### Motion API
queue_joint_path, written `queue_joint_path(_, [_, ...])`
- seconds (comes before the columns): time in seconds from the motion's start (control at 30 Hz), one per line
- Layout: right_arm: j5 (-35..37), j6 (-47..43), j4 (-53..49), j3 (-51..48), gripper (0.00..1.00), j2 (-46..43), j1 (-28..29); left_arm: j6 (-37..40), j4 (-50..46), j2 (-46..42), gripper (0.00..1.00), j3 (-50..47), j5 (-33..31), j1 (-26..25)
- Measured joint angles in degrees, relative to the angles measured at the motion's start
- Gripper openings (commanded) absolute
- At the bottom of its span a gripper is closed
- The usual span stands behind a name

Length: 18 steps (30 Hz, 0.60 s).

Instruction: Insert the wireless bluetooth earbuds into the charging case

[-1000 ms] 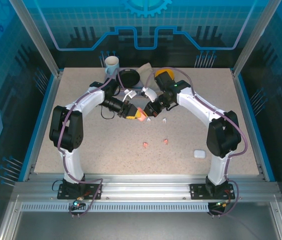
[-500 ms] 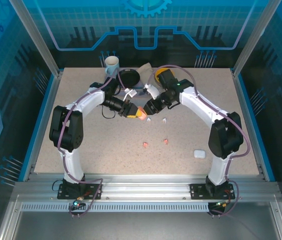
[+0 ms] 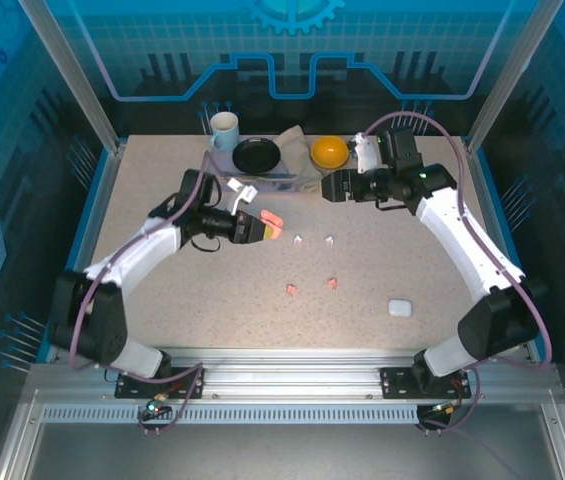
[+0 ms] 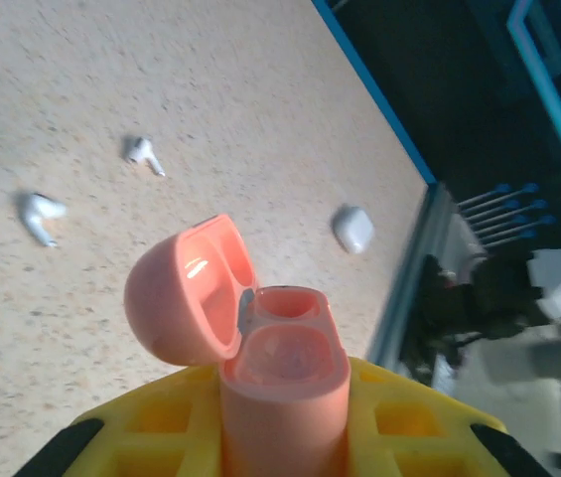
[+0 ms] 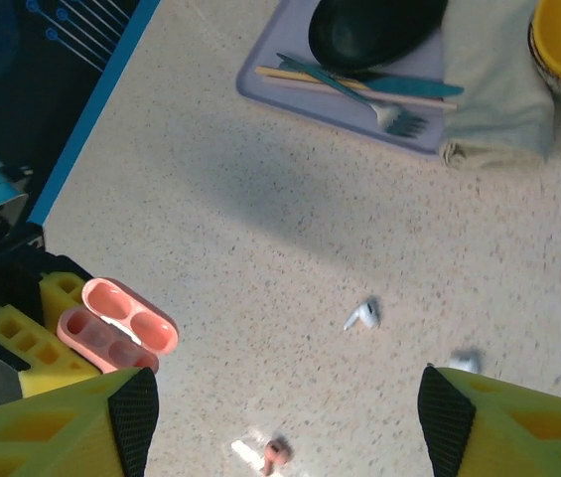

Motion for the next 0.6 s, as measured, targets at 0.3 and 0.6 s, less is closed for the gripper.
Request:
queue_joint_path(0.3, [9.18,14.73,-0.13,-12.35,0.73,-5.75,6.14,0.81,37.57,-16.46,0.00,-29.00,-22.43,-7.54])
queue_joint_path(0.6, [18.69,24.33,-3.67,-17.51,0.73,-5.35,15.13,2.97,54.18,-29.88,0.00,-40.02,-39.39,-13.35])
